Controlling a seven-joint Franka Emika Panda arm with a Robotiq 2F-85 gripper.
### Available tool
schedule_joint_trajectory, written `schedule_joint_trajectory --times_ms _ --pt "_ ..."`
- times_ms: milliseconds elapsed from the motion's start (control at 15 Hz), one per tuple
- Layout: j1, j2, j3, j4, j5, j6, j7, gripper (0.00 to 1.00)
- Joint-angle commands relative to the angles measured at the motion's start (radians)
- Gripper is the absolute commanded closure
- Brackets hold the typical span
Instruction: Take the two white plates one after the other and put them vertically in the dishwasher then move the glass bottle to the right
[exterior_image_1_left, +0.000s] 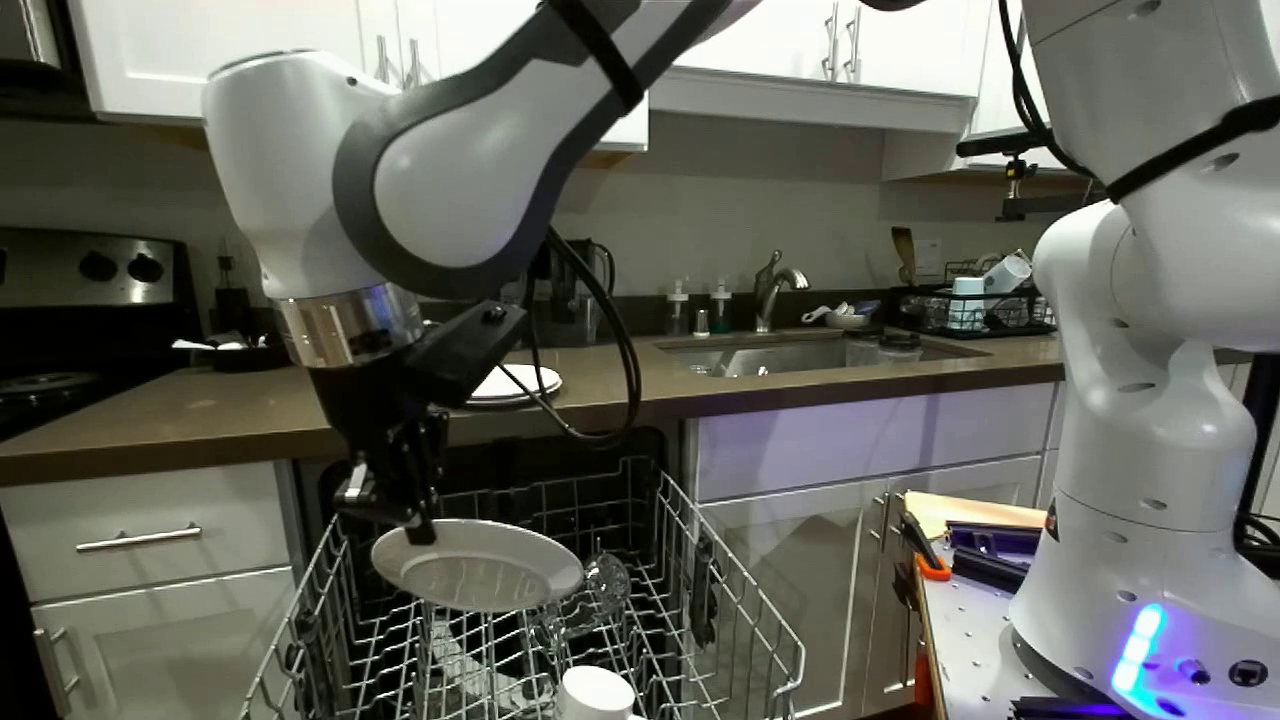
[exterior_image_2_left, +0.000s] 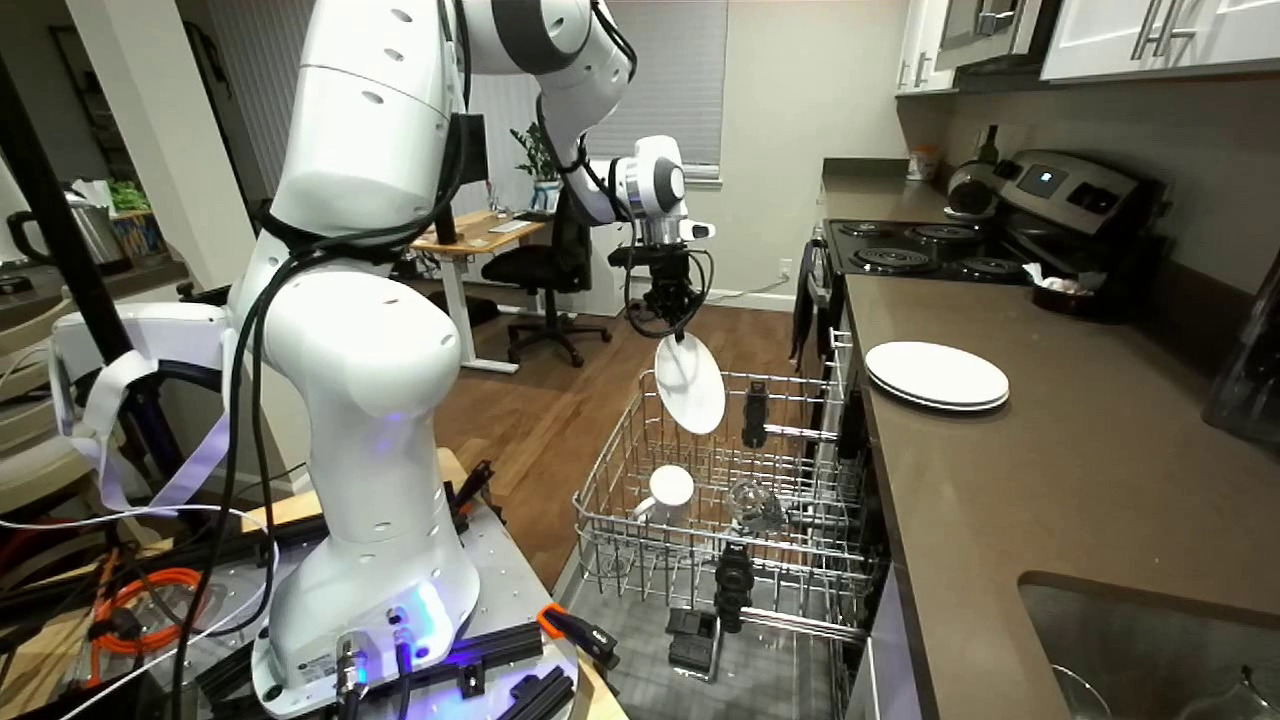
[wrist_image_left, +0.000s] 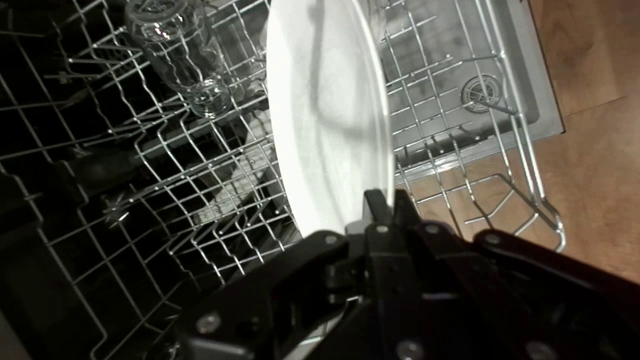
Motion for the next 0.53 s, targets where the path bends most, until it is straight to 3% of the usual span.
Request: schedule_joint_trajectory --times_ms 0,467 --pt "-0.034 -0.057 0.02 -0.073 0.093 0.064 -0.152 0.99" --pt "-0.071 -0.033 0.037 -0.067 0.219 0.097 -0.355 0.99"
